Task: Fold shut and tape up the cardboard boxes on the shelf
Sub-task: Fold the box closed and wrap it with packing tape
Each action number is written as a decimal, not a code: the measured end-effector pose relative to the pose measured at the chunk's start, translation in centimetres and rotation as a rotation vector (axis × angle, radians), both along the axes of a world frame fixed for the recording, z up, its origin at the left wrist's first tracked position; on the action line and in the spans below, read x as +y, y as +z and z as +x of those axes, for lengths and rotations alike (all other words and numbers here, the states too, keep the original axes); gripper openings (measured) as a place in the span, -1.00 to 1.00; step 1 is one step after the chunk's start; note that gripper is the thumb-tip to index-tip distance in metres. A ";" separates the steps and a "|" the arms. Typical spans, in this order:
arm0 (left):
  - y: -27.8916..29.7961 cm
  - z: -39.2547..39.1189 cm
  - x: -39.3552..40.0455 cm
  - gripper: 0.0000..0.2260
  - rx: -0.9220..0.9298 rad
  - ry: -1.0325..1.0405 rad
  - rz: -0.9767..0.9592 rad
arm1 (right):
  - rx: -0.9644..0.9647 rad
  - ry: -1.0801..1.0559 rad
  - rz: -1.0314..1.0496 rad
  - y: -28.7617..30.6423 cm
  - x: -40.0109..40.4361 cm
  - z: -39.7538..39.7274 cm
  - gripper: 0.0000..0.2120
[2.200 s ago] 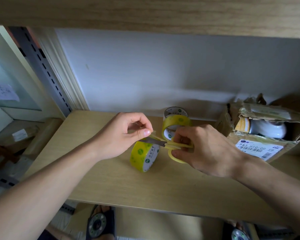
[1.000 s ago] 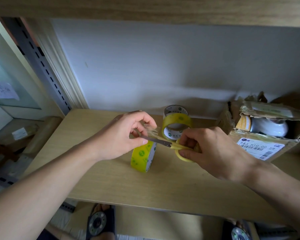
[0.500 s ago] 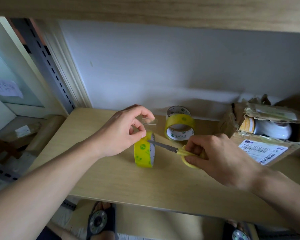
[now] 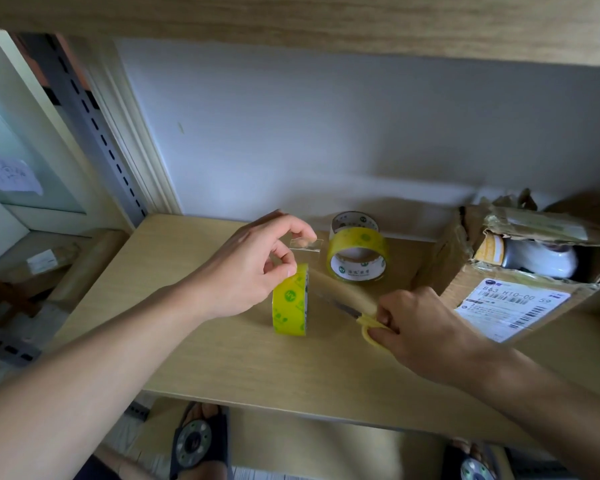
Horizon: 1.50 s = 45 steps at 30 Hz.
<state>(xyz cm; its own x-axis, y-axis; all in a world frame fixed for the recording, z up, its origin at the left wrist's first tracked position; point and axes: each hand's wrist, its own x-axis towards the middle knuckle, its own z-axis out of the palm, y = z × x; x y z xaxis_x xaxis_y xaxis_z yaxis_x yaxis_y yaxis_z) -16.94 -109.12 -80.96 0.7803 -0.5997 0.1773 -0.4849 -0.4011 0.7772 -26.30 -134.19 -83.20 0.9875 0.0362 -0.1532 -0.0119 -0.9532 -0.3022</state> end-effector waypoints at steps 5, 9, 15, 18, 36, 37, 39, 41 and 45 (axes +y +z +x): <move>-0.2 0.0 -0.4 -0.64 -0.023 -0.017 0.007 | 0.019 -0.015 -0.061 -1.7 0.6 0.8 -0.72; -0.1 0.0 -0.3 -0.62 -0.022 -0.018 0.007 | 0.039 -0.002 -0.085 -2.1 1.5 1.4 -0.72; -0.1 -0.2 -0.3 -0.61 -0.008 -0.023 -0.007 | 0.011 0.032 -0.172 -2.2 2.0 2.2 -0.69; -0.1 -0.3 -0.4 -0.58 -0.003 -0.027 -0.010 | -0.001 0.009 -0.096 -2.6 1.7 2.4 -0.76; -0.1 -0.2 -0.8 -0.49 -0.015 -0.029 -0.029 | -0.166 -0.294 1.222 2.6 6.1 3.5 -0.74; -0.1 -0.3 -0.8 -0.49 -0.010 -0.032 -0.031 | -0.172 -0.301 1.222 2.6 6.2 3.7 -0.75; 0.0 -0.3 -0.9 -0.49 0.002 -0.042 -0.045 | -0.175 -0.317 1.211 2.5 6.2 4.1 -0.75; 0.0 -0.3 -0.9 -0.50 0.005 -0.045 -0.048 | -0.163 -0.318 1.204 2.4 6.3 4.3 -0.76; 0.0 0.1 -0.8 -0.50 -0.011 -0.025 -0.028 | -0.154 -0.289 1.144 2.3 5.8 4.4 -0.79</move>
